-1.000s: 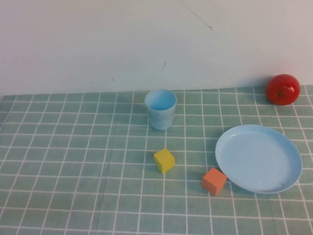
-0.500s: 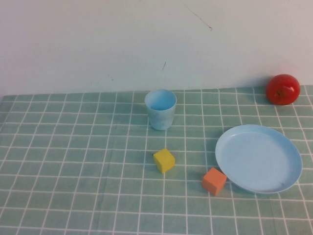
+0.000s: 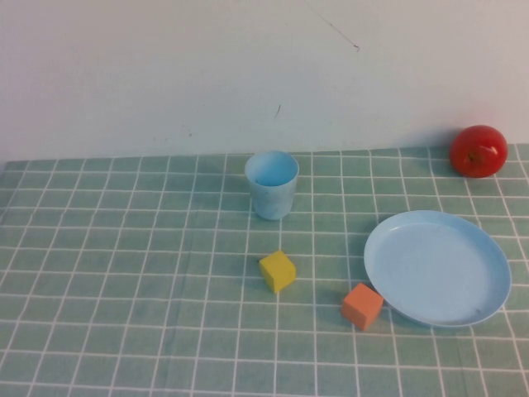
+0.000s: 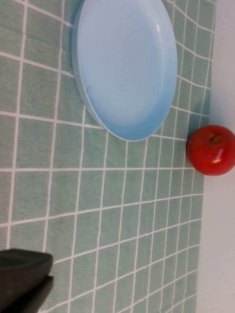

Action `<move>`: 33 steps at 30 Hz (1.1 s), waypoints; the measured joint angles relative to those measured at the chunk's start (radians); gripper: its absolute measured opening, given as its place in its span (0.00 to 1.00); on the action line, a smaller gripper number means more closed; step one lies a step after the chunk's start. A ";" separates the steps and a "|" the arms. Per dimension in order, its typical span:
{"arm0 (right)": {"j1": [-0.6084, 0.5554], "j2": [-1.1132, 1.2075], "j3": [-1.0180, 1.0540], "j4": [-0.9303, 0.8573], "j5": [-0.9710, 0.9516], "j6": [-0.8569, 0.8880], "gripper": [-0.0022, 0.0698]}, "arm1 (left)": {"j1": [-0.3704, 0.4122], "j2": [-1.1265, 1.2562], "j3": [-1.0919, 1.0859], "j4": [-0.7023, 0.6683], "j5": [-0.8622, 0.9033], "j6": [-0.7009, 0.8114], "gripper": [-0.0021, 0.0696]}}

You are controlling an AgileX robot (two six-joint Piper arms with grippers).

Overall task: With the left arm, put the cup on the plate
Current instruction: Pick up the cup from the table

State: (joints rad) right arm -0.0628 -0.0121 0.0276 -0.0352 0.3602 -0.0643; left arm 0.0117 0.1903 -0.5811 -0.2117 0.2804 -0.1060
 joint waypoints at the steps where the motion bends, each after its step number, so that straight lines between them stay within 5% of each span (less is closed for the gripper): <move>1: 0.000 0.000 0.000 0.000 0.000 0.000 0.03 | 0.000 0.034 -0.050 -0.003 0.019 0.000 0.03; 13: 0.000 0.000 0.000 0.000 0.000 0.000 0.03 | 0.000 0.276 -0.200 -0.185 -0.037 -0.018 0.03; 20: 0.000 0.000 0.000 0.000 0.000 0.000 0.03 | 0.000 0.587 -0.481 -0.359 0.329 0.338 0.03; 26: 0.000 0.000 0.000 0.000 0.000 0.000 0.03 | 0.000 0.907 -0.739 -0.671 0.553 0.600 0.03; 33: 0.000 0.000 0.000 0.000 0.000 0.000 0.03 | -0.067 1.236 -0.936 -0.757 0.634 0.645 0.03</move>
State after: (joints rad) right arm -0.0628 -0.0121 0.0276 -0.0352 0.3602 -0.0643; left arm -0.0551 1.4259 -1.5173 -0.9689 0.9148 0.5394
